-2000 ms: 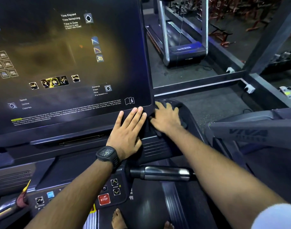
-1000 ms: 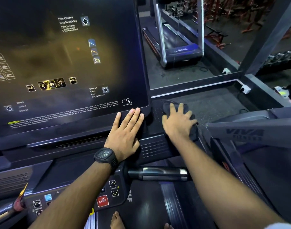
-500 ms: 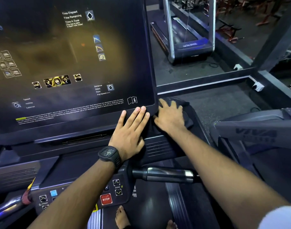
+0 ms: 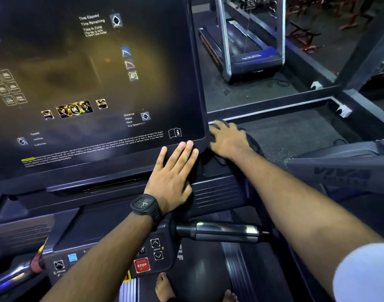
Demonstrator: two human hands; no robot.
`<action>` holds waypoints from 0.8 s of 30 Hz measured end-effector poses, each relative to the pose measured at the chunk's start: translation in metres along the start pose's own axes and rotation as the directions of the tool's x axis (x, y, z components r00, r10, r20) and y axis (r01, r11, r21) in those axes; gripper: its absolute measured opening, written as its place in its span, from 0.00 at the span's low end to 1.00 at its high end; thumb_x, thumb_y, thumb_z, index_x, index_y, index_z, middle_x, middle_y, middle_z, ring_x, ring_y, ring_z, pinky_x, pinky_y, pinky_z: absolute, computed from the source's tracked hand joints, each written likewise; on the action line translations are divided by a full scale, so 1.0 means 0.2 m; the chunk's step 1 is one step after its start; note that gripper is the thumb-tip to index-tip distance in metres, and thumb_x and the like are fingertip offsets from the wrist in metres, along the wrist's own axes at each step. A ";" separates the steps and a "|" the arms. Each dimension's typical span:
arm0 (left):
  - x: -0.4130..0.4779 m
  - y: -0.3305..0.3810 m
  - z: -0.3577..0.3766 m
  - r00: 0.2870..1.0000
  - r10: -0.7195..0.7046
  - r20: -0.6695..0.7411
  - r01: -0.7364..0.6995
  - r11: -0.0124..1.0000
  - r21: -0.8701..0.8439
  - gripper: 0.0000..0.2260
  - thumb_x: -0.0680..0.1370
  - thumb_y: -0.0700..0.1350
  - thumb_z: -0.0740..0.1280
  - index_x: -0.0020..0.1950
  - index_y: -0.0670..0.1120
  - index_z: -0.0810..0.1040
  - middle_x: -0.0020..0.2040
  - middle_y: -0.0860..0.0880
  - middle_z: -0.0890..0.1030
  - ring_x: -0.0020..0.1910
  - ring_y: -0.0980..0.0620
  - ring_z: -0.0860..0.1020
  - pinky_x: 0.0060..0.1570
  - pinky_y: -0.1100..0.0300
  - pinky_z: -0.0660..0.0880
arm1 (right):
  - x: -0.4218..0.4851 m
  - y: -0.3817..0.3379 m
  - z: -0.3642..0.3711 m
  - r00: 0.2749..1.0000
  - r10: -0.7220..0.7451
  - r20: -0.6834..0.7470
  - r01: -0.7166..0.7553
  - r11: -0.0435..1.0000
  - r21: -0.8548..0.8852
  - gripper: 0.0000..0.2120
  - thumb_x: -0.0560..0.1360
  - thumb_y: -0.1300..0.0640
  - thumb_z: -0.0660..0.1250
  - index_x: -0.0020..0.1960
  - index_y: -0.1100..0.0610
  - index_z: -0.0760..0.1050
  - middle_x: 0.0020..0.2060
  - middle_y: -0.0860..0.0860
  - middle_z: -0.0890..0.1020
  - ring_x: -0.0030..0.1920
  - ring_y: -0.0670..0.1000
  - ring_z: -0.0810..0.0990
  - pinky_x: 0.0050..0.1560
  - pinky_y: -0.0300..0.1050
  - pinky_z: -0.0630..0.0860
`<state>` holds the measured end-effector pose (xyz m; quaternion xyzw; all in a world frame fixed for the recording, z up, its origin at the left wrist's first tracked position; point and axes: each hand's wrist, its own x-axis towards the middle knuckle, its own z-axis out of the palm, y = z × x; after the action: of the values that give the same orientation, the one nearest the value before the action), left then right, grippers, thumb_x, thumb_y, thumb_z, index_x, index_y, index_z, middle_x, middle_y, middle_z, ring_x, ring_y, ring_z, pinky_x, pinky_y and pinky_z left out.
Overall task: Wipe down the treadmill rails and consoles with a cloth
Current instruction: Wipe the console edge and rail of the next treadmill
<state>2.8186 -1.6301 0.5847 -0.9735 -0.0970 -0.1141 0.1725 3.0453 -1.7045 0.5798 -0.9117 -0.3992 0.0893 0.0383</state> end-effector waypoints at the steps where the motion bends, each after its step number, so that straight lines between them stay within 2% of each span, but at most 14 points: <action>1: 0.00 0.00 0.00 1.000 0.001 0.001 -0.001 1.000 0.003 0.42 0.69 0.52 0.67 0.81 0.44 0.57 0.82 0.44 0.53 0.81 0.46 0.51 0.77 0.40 0.46 | 0.00 0.03 0.00 0.990 0.140 -0.006 -0.139 0.988 0.065 0.29 0.79 0.37 0.58 0.77 0.42 0.60 0.77 0.48 0.61 0.71 0.63 0.65 0.66 0.70 0.68; 3: 0.00 0.00 0.01 1.000 0.003 -0.003 -0.003 1.000 0.004 0.42 0.69 0.52 0.67 0.81 0.44 0.57 0.82 0.44 0.52 0.81 0.46 0.51 0.77 0.40 0.46 | -0.05 0.04 0.01 0.909 0.415 -0.024 -0.405 0.897 0.177 0.31 0.78 0.37 0.59 0.79 0.44 0.59 0.77 0.52 0.62 0.71 0.67 0.65 0.64 0.75 0.66; 5: 0.00 -0.01 0.01 1.000 0.001 -0.008 -0.001 1.000 0.003 0.42 0.69 0.52 0.67 0.81 0.44 0.57 0.82 0.44 0.53 0.81 0.46 0.51 0.77 0.40 0.47 | -0.13 -0.01 0.04 0.880 0.471 -0.059 -0.459 0.876 0.148 0.32 0.78 0.37 0.59 0.79 0.46 0.59 0.78 0.53 0.61 0.72 0.68 0.63 0.64 0.75 0.65; 6: 0.01 -0.01 0.01 1.000 -0.001 -0.008 0.001 1.000 0.007 0.42 0.69 0.52 0.67 0.81 0.44 0.57 0.82 0.44 0.53 0.81 0.46 0.51 0.77 0.39 0.47 | -0.17 -0.05 0.06 0.910 0.400 -0.107 -0.391 0.916 0.094 0.32 0.78 0.37 0.59 0.79 0.45 0.59 0.78 0.53 0.61 0.72 0.67 0.63 0.64 0.73 0.65; 8: 0.01 -0.01 0.01 1.000 -0.001 -0.006 0.002 1.000 0.005 0.42 0.69 0.52 0.67 0.81 0.44 0.57 0.82 0.44 0.53 0.81 0.46 0.51 0.77 0.39 0.47 | -0.19 -0.10 0.08 0.972 0.153 -0.178 -0.158 0.987 -0.015 0.29 0.78 0.38 0.59 0.77 0.44 0.62 0.77 0.50 0.64 0.71 0.64 0.65 0.65 0.68 0.65; 10: 0.00 0.00 0.01 1.000 -0.001 0.001 0.001 1.000 0.006 0.43 0.69 0.53 0.67 0.81 0.44 0.57 0.82 0.44 0.52 0.81 0.46 0.51 0.77 0.39 0.47 | -0.13 -0.05 0.05 0.992 0.022 -0.125 -0.025 0.999 -0.022 0.27 0.79 0.37 0.59 0.76 0.42 0.63 0.76 0.47 0.65 0.71 0.62 0.66 0.66 0.65 0.68; 11: 0.00 0.00 0.01 1.000 0.001 0.004 -0.001 1.000 0.007 0.43 0.69 0.53 0.67 0.81 0.44 0.56 0.82 0.44 0.52 0.81 0.46 0.51 0.77 0.39 0.47 | -0.09 0.00 0.03 0.995 0.053 -0.082 -0.052 0.999 0.011 0.27 0.78 0.37 0.59 0.76 0.41 0.62 0.76 0.47 0.65 0.71 0.62 0.66 0.66 0.65 0.69; 13: 0.00 0.00 0.01 1.000 0.007 0.001 -0.007 1.000 0.010 0.42 0.69 0.52 0.68 0.81 0.43 0.57 0.82 0.44 0.52 0.81 0.46 0.51 0.77 0.39 0.46 | -0.05 0.11 0.00 0.964 0.263 -0.026 -0.256 0.953 0.162 0.29 0.77 0.36 0.59 0.76 0.41 0.62 0.75 0.50 0.65 0.69 0.65 0.68 0.65 0.67 0.70; 15: 0.00 0.00 0.01 1.000 0.007 -0.003 -0.007 1.000 0.010 0.42 0.69 0.52 0.68 0.81 0.43 0.57 0.82 0.44 0.52 0.81 0.46 0.51 0.77 0.39 0.46 | -0.08 0.17 -0.01 0.861 0.509 0.005 -0.484 0.816 0.316 0.30 0.78 0.36 0.59 0.76 0.45 0.62 0.74 0.55 0.66 0.68 0.67 0.69 0.64 0.68 0.70; 17: 0.00 -0.01 0.01 1.000 0.009 -0.002 -0.009 1.000 0.008 0.42 0.69 0.52 0.68 0.81 0.43 0.57 0.82 0.44 0.53 0.81 0.45 0.51 0.77 0.38 0.47 | -0.16 0.12 0.02 0.801 0.598 0.015 -0.576 0.765 0.287 0.32 0.78 0.36 0.59 0.78 0.47 0.61 0.75 0.57 0.65 0.68 0.68 0.68 0.63 0.69 0.68; 19: 0.00 0.00 0.01 1.000 0.015 -0.003 -0.015 1.000 0.012 0.42 0.70 0.53 0.68 0.81 0.43 0.57 0.82 0.43 0.53 0.81 0.45 0.51 0.76 0.37 0.48 | -0.26 0.01 0.06 0.852 0.518 -0.072 -0.504 0.850 0.151 0.32 0.77 0.36 0.60 0.78 0.47 0.60 0.75 0.56 0.65 0.67 0.67 0.68 0.62 0.70 0.66; 21: 0.01 -0.01 0.01 1.000 0.029 -0.009 -0.029 0.999 0.023 0.41 0.71 0.53 0.67 0.80 0.42 0.58 0.82 0.43 0.53 0.81 0.44 0.52 0.76 0.36 0.47 | -0.30 -0.05 0.11 0.933 0.304 -0.192 -0.302 0.952 0.039 0.32 0.77 0.37 0.60 0.78 0.44 0.62 0.76 0.53 0.65 0.68 0.65 0.67 0.63 0.67 0.66; 23: 0.02 -0.01 0.01 0.998 0.055 -0.003 -0.055 0.998 0.029 0.40 0.71 0.53 0.65 0.80 0.42 0.57 0.82 0.43 0.52 0.81 0.44 0.52 0.75 0.34 0.46 | -0.27 0.00 0.09 0.971 0.170 -0.165 -0.169 0.985 0.022 0.31 0.77 0.37 0.60 0.78 0.41 0.60 0.78 0.49 0.63 0.71 0.64 0.66 0.66 0.67 0.66; 24: 0.02 0.00 0.01 0.998 0.065 0.005 -0.065 0.997 0.029 0.40 0.71 0.53 0.65 0.81 0.42 0.57 0.82 0.43 0.52 0.81 0.45 0.51 0.75 0.34 0.46 | -0.25 0.04 0.07 0.976 0.183 -0.116 -0.177 0.982 0.060 0.31 0.77 0.37 0.60 0.78 0.40 0.60 0.79 0.49 0.62 0.71 0.64 0.65 0.67 0.67 0.67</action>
<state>2.8228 -1.6281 0.5843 -0.9738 -0.0675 -0.1048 0.1903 3.0150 -1.7471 0.5709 -0.9467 -0.3094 0.0467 0.0767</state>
